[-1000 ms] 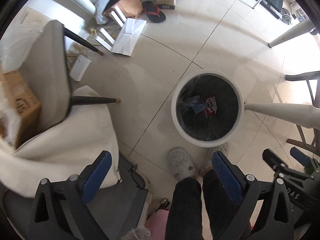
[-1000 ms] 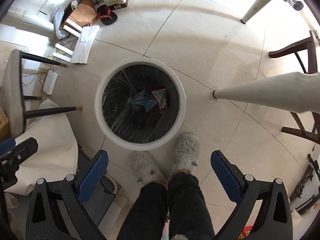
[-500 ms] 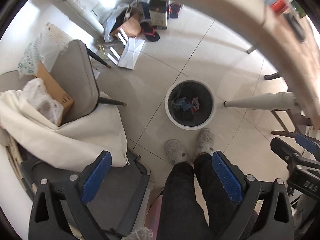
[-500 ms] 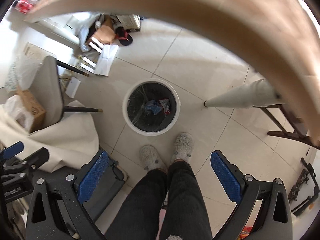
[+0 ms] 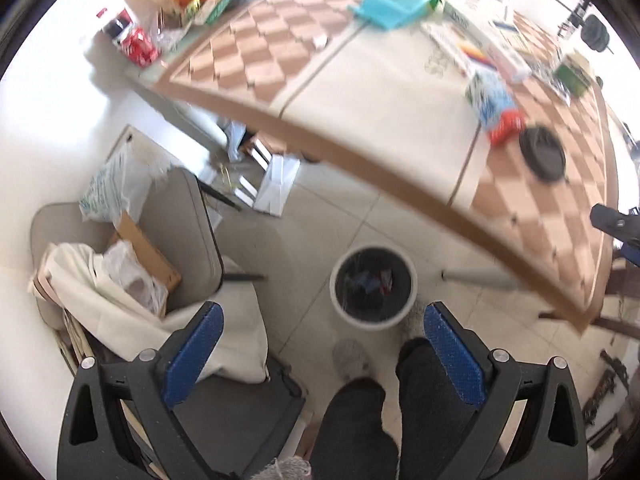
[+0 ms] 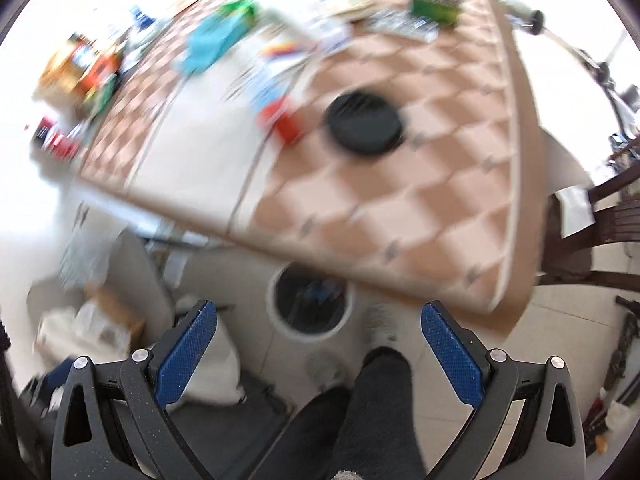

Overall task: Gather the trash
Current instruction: 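Grasp the milk carton with the left tool while the right tool grasps the black lid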

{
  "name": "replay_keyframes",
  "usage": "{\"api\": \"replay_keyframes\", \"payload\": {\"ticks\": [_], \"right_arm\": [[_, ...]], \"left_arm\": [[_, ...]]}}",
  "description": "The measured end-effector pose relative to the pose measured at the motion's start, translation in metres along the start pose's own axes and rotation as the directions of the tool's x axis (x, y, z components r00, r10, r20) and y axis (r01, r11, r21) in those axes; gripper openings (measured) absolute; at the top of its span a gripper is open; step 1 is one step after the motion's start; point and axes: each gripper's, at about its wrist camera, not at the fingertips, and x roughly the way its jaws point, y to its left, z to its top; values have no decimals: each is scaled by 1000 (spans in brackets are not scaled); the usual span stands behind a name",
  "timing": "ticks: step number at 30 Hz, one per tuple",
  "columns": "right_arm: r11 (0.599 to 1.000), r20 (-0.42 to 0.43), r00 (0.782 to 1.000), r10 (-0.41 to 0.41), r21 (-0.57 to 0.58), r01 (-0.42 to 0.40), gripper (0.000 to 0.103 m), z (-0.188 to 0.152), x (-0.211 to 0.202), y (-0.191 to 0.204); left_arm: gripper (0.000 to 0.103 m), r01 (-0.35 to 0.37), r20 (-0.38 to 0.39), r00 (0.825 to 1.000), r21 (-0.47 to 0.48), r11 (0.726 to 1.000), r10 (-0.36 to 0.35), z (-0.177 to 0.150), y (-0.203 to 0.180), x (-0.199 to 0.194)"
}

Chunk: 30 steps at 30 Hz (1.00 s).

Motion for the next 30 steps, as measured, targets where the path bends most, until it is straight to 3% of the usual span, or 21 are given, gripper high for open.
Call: {"api": "replay_keyframes", "payload": {"ticks": [5,7,13,16,17,24,27,29,30], "right_arm": [[993,-34,995,-98,-65,96,103,74,60,-7],[992,-76,992,-102,-86,95,103,95,87,-8],[975,-102,986,-133,-192,111,103,123,136,2],[967,-78,987,-138,-227,117,97,131,141,-5],[965,-65,989,-135,-235,117,90,133,139,-8],[984,-92,989,-115,-145,101,88,158,127,-81],[988,-96,988,-120,-113,109,88,163,123,-105],[989,-93,989,-116,-98,107,88,165,118,-116],[990,-85,989,-119,-89,111,88,165,115,-121]], "left_arm": [[103,-9,-33,999,-63,998,7,48,-20,3],[103,-14,-54,999,-80,997,9,64,-32,5],[102,-41,-107,994,-121,992,28,113,-72,25],[102,14,-121,992,-143,990,-31,138,-93,34],[102,31,-128,991,-146,989,-50,146,-101,38],[101,116,-200,971,-97,989,-133,187,-156,82],[75,113,-242,962,-59,992,-124,190,-170,99],[37,115,-259,958,-46,992,-123,189,-174,104],[30,111,-262,958,-39,993,-117,187,-174,104]]}}
